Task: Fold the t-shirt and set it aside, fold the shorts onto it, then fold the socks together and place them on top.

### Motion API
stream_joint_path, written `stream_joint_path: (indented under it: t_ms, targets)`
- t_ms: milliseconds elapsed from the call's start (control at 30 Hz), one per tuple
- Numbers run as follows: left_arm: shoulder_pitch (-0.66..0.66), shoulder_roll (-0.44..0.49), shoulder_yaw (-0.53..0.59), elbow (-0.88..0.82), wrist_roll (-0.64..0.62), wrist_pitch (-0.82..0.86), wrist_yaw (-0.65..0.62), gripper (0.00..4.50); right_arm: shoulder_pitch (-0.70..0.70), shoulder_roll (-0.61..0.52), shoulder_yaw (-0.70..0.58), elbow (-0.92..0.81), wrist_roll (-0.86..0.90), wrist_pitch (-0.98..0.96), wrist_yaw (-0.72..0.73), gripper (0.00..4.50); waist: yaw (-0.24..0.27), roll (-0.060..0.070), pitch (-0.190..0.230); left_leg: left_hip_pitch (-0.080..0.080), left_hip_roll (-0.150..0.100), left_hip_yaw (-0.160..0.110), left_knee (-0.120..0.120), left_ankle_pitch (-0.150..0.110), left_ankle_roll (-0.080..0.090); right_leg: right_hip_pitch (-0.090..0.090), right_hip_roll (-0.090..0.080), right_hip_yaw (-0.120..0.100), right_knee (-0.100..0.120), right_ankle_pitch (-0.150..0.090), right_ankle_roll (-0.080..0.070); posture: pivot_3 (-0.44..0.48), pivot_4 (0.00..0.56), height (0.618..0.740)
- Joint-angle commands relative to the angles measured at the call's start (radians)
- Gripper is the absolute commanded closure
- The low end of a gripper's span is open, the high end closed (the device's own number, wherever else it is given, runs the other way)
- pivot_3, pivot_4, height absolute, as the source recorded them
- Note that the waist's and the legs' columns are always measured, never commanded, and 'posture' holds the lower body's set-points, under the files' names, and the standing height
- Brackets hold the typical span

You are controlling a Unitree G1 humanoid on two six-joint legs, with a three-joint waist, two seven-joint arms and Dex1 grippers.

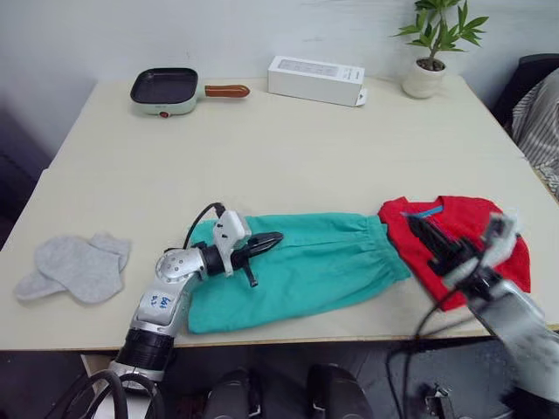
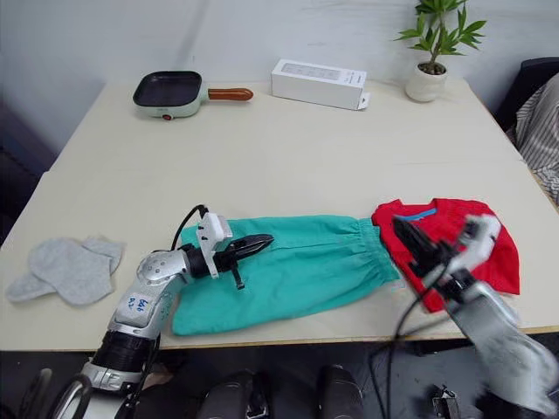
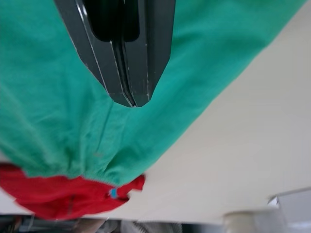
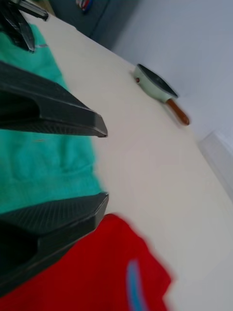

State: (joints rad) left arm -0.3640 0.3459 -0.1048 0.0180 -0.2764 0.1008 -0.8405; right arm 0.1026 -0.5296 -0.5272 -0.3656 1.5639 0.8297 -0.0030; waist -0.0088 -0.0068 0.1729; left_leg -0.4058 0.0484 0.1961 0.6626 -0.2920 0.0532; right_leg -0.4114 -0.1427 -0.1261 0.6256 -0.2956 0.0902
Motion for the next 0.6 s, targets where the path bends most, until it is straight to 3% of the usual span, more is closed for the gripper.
stream_joint_path:
  t_ms: [33,167,367,600]
  targets:
    - [-0.038,-0.022,-0.014,0.000,-0.017,-0.030,-0.030,4.50,0.146,-0.074,-0.021,-0.049,0.375,0.031,-0.176,1.44,0.003,0.000,0.000,0.000,0.000,0.000,0.000,0.000,0.001,0.001,0.000,0.000,-0.001,0.000,0.000,0.000,0.150,0.740]
    - [-0.044,-0.019,-0.054,0.061,0.040,-0.064,-0.044,4.50,0.282,-0.056,0.014,-0.071,0.408,0.026,-0.232,0.05,0.003,0.000,0.000,0.001,0.001,0.001,0.000,-0.002,0.006,0.002,0.003,0.001,-0.004,0.000,0.000,0.000,0.150,0.740]
    - [-0.043,-0.015,-0.082,0.145,0.078,-0.086,-0.059,4.50,0.267,-0.032,0.122,-0.054,0.408,-0.013,-0.326,0.05,0.002,-0.003,-0.001,0.001,0.002,0.002,0.000,-0.002,0.005,0.002,0.007,0.004,-0.005,0.001,0.001,0.000,0.150,0.740]
    - [-0.022,-0.008,-0.116,0.199,0.130,-0.091,-0.066,4.50,0.082,0.019,0.271,0.006,0.326,-0.076,-0.384,0.05,-0.018,-0.003,-0.002,0.001,0.006,0.002,0.000,-0.001,0.002,0.001,0.010,0.005,-0.005,0.001,-0.001,0.000,0.150,0.740]
